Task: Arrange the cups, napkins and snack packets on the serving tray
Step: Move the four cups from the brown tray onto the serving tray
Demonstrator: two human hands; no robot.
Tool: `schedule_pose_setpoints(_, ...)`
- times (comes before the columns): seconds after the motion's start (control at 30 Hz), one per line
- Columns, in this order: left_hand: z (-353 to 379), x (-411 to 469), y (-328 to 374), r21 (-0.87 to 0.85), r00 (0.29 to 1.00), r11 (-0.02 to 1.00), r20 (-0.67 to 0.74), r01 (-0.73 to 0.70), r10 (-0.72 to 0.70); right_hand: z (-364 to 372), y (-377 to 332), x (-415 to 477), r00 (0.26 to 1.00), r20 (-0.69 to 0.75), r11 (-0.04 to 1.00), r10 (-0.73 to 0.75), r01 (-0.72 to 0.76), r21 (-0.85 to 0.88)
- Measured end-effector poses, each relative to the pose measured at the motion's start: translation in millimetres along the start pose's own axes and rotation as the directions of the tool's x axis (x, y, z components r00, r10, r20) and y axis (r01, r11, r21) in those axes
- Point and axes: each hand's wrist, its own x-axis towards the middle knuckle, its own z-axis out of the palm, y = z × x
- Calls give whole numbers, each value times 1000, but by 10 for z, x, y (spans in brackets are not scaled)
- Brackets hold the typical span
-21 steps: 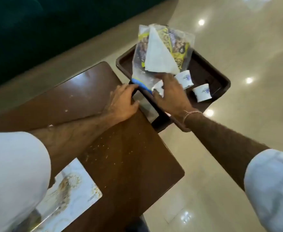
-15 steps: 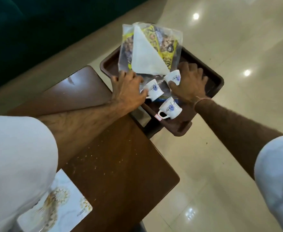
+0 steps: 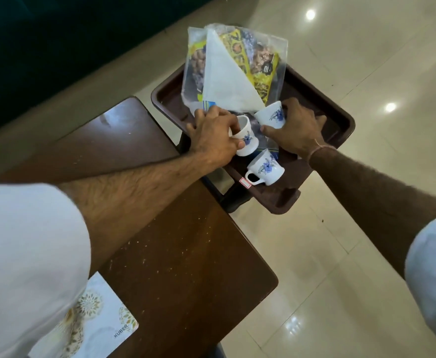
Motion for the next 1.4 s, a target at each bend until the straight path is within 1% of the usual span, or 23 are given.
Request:
schedule_pose_setpoints(0.07,-79,-158,-49,-93,999,995,-23,-36,34,-53,-86,-150,997,-64,996,-35,40,74)
schedule_pose_setpoints(0.13,-168,-336,-116,-151,998,986,-31,-64,60,-98,-206,-323,990,-112,984,-89,105,146)
schedule_pose_setpoints(0.23,-353,-698,-305,-319,996,944,-43,-90,80,-102,-493,-584,982,-127,941,-139,170,292)
schedule_pose_setpoints(0.27,-416,-832,-381,-346,995,934,-58,-93,78,-85,-588,-662,982,-122,925,-146,180,336)
schedule_pose_setpoints(0.33,-567,-1145,-600,-342,994,936,-95,-77,46,-3,-830,-828,972,-127,896,-199,233,379)
schedule_pose_setpoints(0.43,-762,-1613,-979,-322,990,947,-135,-20,-25,183,-1199,-1087,931,-124,847,-343,363,387)
schedule_pose_setpoints(0.5,-880,-1939,-1244,-314,982,949,-173,15,-73,332,-1483,-1273,908,-72,816,-412,403,415)
schedule_pose_setpoints(0.6,-1030,-2414,-1615,-314,970,948,-206,59,-128,551,-1903,-1555,875,58,807,-481,415,421)
schedule_pose_setpoints(0.7,-1182,-2916,-2022,-299,954,947,-234,114,-189,820,-2338,-1847,807,179,785,-563,455,421)
schedule_pose_setpoints(0.8,-1271,-3404,-2390,-312,935,935,-248,169,-252,1098,-2742,-2122,736,281,764,-615,470,442)
schedule_pose_setpoints(0.93,-1343,-4042,-2829,-284,909,937,-301,204,-289,1459,-3263,-2503,593,347,680,-726,549,485)
schedule_pose_setpoints(1.0,-1381,-4327,-3005,-278,900,935,-311,220,-304,1635,-3516,-2690,509,383,637,-771,591,495)
schedule_pose_setpoints(1.1,-1389,-4679,-3188,-285,900,932,-305,226,-312,1875,-3843,-2937,407,457,602,-791,650,464)
schedule_pose_setpoints(1.23,-1334,-5049,-3394,-321,895,914,-286,248,-343,2185,-4208,-3214,276,460,479,-844,775,413)
schedule_pose_setpoints(1.3,-1297,-5143,-3453,-336,896,911,-284,240,-341,2300,-4361,-3286,227,493,449,-840,801,397)
schedule_pose_setpoints(1.4,-1256,-5244,-3525,-358,899,903,-271,238,-345,2448,-4604,-3361,147,526,406,-838,812,420)
